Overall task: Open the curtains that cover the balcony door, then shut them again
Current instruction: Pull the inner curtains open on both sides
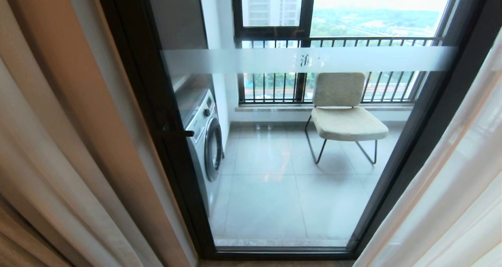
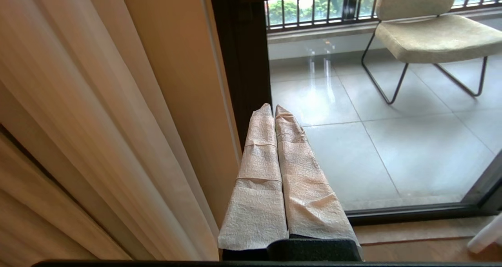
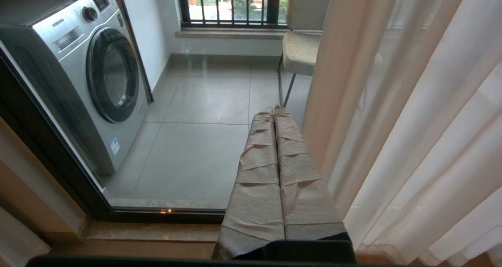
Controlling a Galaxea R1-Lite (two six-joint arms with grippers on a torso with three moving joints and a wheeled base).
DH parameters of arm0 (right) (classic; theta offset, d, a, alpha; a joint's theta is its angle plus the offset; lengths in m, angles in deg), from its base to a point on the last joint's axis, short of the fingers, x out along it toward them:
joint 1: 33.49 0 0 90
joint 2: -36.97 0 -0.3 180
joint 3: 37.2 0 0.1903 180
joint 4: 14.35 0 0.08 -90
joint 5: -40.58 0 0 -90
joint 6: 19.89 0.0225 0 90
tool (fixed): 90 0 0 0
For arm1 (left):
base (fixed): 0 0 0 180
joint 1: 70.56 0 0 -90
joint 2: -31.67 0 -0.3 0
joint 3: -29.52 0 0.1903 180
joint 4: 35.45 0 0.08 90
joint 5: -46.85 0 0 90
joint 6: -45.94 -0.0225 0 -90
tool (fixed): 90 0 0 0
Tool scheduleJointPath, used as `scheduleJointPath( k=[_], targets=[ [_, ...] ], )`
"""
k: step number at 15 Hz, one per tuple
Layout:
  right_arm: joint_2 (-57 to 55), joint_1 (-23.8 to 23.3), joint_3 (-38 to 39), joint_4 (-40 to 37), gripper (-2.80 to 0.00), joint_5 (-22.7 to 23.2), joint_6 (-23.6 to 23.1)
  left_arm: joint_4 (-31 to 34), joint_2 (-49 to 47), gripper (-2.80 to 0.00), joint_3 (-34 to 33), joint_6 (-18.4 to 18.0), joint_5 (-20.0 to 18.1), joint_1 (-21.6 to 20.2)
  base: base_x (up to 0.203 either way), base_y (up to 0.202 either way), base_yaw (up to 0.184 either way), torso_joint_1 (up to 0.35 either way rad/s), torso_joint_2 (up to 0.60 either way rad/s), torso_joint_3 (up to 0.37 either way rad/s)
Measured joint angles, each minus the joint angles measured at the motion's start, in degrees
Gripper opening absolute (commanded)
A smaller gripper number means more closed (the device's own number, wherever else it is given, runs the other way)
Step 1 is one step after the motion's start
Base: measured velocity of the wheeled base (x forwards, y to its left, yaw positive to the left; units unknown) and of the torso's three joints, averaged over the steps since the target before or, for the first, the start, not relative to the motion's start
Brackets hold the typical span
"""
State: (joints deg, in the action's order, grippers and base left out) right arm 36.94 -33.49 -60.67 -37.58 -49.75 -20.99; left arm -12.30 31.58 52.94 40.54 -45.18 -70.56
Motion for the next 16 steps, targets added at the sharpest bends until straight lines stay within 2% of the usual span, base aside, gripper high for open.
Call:
scheduleJointPath(
  k=[2,16],
  targets=[
    [0.0,0.0,0.0,0.0,-2.80,0.0,0.0,0.0,0.0,-2.80,0.0,0.0,0.0,0.0,0.001,-0.114,0.008,0.004,0.00,0.001],
    [0.0,0.0,0.0,0.0,-2.80,0.0,0.0,0.0,0.0,-2.80,0.0,-0.2,-0.1,0.0,0.000,-0.192,0.000,0.002,0.00,0.002]
  ],
)
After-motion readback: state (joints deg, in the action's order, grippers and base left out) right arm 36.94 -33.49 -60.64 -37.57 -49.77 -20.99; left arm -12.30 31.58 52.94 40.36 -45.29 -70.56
